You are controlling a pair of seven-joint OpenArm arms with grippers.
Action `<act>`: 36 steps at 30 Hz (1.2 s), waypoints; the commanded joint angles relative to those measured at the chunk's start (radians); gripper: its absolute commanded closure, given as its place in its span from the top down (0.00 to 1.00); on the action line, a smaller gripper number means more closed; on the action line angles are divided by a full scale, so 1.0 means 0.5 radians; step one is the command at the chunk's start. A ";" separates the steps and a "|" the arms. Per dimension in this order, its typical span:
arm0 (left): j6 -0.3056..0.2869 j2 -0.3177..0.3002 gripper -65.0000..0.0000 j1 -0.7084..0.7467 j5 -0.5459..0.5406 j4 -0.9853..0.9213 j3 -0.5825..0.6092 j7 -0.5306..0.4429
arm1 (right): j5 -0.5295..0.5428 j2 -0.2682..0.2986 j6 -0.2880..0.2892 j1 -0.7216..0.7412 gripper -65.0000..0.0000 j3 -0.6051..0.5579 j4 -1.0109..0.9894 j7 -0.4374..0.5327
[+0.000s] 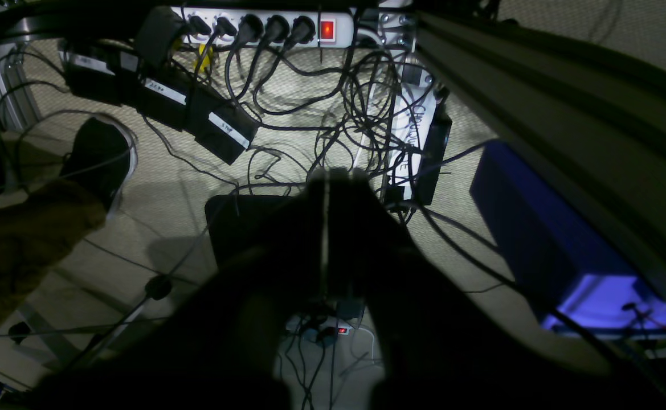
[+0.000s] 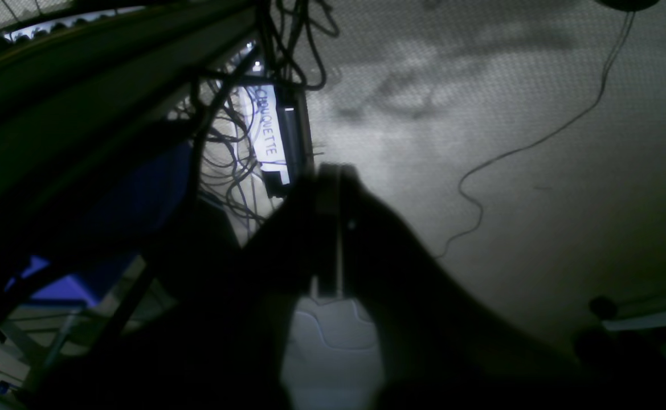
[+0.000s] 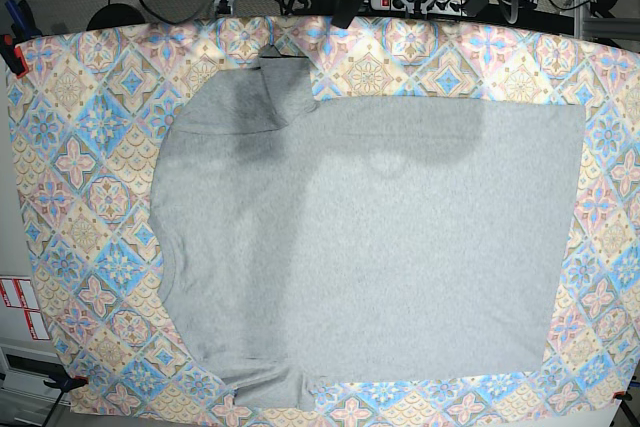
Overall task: Fold the T-shirt properly
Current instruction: 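Move both grippers down toward the collar edge of the grey shirt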
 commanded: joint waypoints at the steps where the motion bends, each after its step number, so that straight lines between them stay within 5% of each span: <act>1: 0.007 0.007 0.00 0.006 0.001 0.007 0.002 -0.012 | -0.006 0.003 0.010 -0.009 0.00 -0.005 0.006 0.012; 19: 0.007 0.000 0.00 0.049 0.001 0.010 0.002 -0.018 | -0.006 0.003 0.010 -0.012 0.00 -0.005 0.000 0.000; 29: 0.007 -0.153 0.00 0.405 0.007 0.406 0.008 -0.018 | -0.009 0.070 0.010 -0.163 0.00 -0.008 0.028 0.015; 36: 0.007 -0.242 0.00 0.598 0.001 0.621 0.002 -0.018 | -0.006 0.150 0.010 -0.473 0.00 0.007 0.488 0.000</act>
